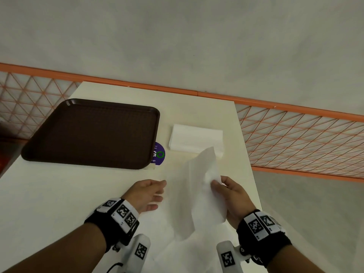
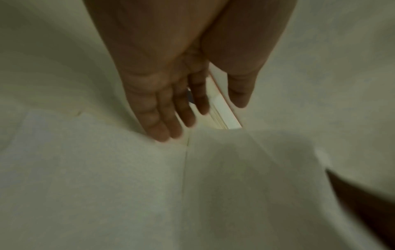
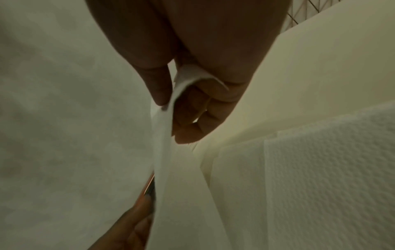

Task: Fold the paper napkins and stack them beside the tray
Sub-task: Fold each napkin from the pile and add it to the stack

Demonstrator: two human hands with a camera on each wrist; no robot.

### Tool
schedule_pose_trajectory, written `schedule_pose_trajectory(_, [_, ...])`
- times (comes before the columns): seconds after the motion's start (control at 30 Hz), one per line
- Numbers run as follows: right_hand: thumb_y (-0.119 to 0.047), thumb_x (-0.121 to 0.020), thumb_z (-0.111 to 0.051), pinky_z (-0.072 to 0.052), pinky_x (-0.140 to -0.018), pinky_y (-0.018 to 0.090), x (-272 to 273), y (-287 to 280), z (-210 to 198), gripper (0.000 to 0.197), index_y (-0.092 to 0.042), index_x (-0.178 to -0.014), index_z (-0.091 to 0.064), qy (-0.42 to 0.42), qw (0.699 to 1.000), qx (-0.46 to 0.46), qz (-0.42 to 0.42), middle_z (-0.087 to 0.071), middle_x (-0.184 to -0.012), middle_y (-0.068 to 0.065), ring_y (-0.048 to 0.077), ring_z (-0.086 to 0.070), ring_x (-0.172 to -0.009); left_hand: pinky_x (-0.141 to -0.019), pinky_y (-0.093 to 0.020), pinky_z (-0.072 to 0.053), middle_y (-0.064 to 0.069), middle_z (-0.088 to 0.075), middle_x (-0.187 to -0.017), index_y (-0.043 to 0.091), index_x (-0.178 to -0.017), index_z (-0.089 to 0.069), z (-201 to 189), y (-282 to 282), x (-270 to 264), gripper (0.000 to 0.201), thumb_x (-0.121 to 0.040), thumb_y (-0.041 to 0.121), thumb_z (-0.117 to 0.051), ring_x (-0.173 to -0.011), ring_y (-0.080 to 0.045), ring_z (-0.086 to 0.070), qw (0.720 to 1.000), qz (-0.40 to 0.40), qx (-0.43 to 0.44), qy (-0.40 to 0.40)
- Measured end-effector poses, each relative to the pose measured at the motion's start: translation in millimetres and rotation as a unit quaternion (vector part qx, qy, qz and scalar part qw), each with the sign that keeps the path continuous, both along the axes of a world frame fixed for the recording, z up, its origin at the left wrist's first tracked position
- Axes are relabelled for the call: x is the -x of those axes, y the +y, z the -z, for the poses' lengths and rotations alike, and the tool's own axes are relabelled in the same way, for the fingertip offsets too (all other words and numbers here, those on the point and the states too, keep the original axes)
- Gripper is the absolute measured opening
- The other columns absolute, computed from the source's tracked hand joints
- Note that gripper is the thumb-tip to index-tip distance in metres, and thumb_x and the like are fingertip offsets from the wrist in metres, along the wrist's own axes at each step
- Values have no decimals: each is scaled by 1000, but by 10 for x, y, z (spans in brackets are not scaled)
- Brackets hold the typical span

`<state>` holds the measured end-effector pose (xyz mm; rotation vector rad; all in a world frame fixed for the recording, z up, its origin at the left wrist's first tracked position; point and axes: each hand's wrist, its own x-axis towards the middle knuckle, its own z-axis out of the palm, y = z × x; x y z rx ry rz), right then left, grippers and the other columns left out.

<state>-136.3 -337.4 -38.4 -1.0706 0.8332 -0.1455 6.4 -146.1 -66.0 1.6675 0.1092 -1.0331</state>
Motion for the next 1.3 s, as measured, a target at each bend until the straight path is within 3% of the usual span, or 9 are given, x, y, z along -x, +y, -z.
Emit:
schedule_pose_trajectory(0.13, [-7, -89, -65, -55, -67, 37, -37, -37, -60, 13, -3, -101, -63, 3, 996, 11, -94, -70, -89, 20, 29, -65, -71, -101, -27, -38, 13, -52, -122, 25, -129, -50, -47, -143, -91, 49, -85, 41, -67, -116, -6, -47, 963, 115, -73, -234])
schedule_pose_trajectory(0.37, [-14, -79, -69, -55, -71, 33, -161, -143, -342, 15, -10, -94, -67, -43, 958, 30, -283, -69, -93, 15, 26, -65, -75, -109, -32, -35, 12, -56, -128, 24, -133, -53, -280, -404, -242, 47, -92, 49, -51, -123, -9, -49, 988, 89, 60, -113])
schedule_pose_trajectory(0.5, [-8, -84, -69, -55, -63, 29, -220, -249, -426, 12, -7, -95, -65, -40, 974, 47, -217, -70, -87, 14, 23, -66, -67, -107, -45, -40, -3, -65, -124, 19, -121, -66, -217, -399, -277, 76, -65, 70, -72, -119, -23, -57, 995, 50, 91, -3])
schedule_pose_trajectory(0.63, [-18, -89, -67, -55, -68, 33, -191, -371, -262, 25, -8, -112, -64, 36, 989, 78, -121, -72, -96, 14, 25, -67, -74, -88, -40, -53, -12, -74, -98, 7, -96, -73, -274, -433, -222, 28, -91, 32, -62, -96, -31, -68, 990, 56, 98, -79])
schedule_pose_trajectory(0.77, [-45, -87, -65, -57, -84, 45, -53, -308, -95, 35, -23, -114, -66, 93, 986, 32, -134, -73, -108, 2, 27, -69, -99, -94, -50, -51, -11, -74, -96, 11, -96, -73, -281, -420, -277, 26, -93, 33, -59, -95, -31, -69, 990, 6, 80, -120])
schedule_pose_trajectory(0.9, [-29, -90, -65, -58, -75, 41, 1, -202, -16, 31, -18, -118, -64, 66, 992, 7, -106, -73, -106, 8, 28, -70, -94, -89, -49, -54, -11, -73, -91, 15, -89, -72, -193, -407, -341, 34, -91, 45, -58, -89, -29, -70, 984, 3, -20, -179])
schedule_pose_trajectory(1.0, [-9, -89, -65, -58, -71, 41, -6, -188, 21, 36, -19, -123, -58, 49, 996, 53, -43, -74, -100, 14, 31, -71, -87, -88, -46, -52, -9, -68, -88, 6, -96, -68, -130, -420, -346, 41, -92, 44, -55, -84, -25, -64, 978, 8, -83, -193])
schedule_pose_trajectory(1.1, [-7, -87, -68, -59, -68, 45, 2, -198, 34, 44, -28, -122, -53, 43, 994, 99, 6, -73, -93, 19, 32, -71, -81, -99, -43, -47, 0, -61, -118, 16, -121, -60, -140, -439, -315, 42, -91, 46, -55, -107, -21, -58, 973, 0, -109, -205])
schedule_pose_trajectory(1.3, [-6, -83, -71, -56, -69, 42, 20, -277, -52, 39, -26, -114, -60, 6, 996, 93, 16, -71, -87, 13, 25, -67, -74, -106, -45, -43, -3, -58, -131, 41, -128, -53, -169, -287, -318, 69, -65, 42, -82, -125, -19, -52, 985, 81, 70, -135])
